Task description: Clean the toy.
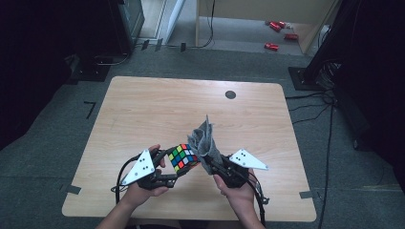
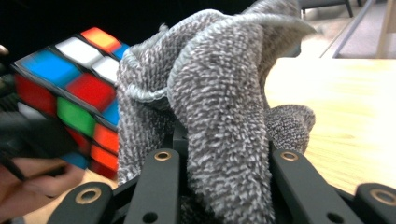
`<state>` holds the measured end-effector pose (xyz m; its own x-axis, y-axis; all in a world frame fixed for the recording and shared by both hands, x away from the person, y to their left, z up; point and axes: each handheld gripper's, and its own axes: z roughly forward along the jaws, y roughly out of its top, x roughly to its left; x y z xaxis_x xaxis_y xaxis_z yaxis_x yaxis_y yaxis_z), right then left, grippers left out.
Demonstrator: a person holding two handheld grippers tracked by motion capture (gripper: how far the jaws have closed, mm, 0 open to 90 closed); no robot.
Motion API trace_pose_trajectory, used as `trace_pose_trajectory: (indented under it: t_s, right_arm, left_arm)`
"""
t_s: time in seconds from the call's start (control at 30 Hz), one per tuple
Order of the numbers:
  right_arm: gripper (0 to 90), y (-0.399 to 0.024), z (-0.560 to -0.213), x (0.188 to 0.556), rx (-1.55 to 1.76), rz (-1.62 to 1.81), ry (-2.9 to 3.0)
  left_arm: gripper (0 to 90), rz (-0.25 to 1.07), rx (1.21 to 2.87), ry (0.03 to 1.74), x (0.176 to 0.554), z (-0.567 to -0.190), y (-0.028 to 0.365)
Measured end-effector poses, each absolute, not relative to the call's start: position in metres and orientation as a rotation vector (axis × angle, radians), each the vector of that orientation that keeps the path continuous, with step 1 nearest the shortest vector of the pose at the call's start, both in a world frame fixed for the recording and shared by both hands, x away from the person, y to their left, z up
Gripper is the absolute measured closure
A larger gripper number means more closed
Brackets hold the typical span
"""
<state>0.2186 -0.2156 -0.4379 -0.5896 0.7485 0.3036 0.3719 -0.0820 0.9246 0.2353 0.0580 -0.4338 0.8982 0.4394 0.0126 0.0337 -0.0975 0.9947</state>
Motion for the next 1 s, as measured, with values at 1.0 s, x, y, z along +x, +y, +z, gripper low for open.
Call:
trace_pose_trajectory:
  t_s: [1.0]
  right_arm:
    - [72.0, -0.175, -0.459, 0.210, 0.914, 1.736, 2.137]
  left_arm:
    - [34.4, 0.160, 1.511, 0.475, 0.250, -0.429, 0.077]
